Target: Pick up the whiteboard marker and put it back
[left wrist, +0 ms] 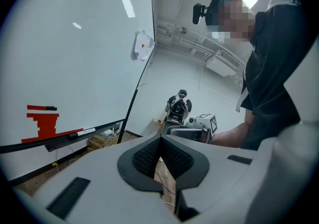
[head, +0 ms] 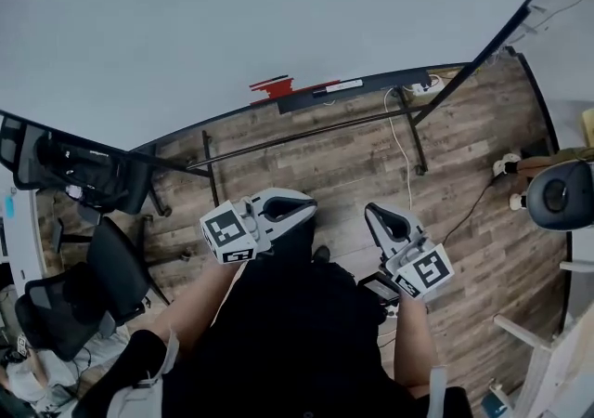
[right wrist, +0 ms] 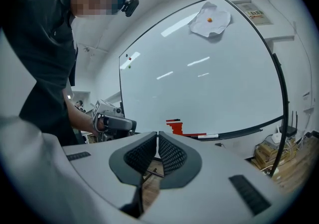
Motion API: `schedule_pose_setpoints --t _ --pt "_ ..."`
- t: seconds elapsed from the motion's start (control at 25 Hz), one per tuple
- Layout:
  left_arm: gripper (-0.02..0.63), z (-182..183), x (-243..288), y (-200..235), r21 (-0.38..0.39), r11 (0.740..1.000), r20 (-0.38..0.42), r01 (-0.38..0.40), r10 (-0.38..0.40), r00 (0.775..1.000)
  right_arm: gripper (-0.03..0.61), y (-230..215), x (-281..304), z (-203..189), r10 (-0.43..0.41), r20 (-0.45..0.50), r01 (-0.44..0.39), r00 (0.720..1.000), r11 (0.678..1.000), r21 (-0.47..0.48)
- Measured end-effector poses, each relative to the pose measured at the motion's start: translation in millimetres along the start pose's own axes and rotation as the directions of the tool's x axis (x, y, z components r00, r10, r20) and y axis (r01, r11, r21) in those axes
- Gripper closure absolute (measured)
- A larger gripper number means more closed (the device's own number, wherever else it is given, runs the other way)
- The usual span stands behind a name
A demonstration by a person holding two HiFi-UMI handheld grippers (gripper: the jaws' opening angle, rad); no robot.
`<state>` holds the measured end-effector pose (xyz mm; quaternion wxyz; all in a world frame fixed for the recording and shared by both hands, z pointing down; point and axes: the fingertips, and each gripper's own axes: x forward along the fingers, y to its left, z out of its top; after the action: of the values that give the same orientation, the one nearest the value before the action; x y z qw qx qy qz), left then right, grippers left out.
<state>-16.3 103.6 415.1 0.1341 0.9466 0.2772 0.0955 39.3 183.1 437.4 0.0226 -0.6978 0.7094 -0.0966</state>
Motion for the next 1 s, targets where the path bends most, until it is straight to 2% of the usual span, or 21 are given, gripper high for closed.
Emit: schedule_pose_setpoints --t 0.16,0.44,0.76,1.0 --pt "0.604 13.2 10.5 32.1 -0.045 0.998 0.039 0.034 -0.032 0.999 0.554 -19.3 25.8 14.2 0.004 -0.020 -0.005 1.000 1.000 -0.011" --pt "0.604 40.4 23.5 76.0 -0.027 0.997 0.042 0.075 -0.074 0.996 0.554 -54.2 82.1 42.0 -0.007 -0.077 -0.001 0.997 0.995 -0.102" --pt "0.604 54.1 8.3 131.2 -0.029 0.999 0.051 0.038 -0.036 0.998 0.554 -75.9 147.6 58.9 0.022 -0.145 -0.049 0.989 0.981 -0.188" --pt "0.604 63.0 2.5 153.6 -0.034 0.999 0.085 -0.033 0.035 0.996 0.554 -87.6 166.0 60.6 0.099 -0.178 -0.134 0.979 0.971 -0.196"
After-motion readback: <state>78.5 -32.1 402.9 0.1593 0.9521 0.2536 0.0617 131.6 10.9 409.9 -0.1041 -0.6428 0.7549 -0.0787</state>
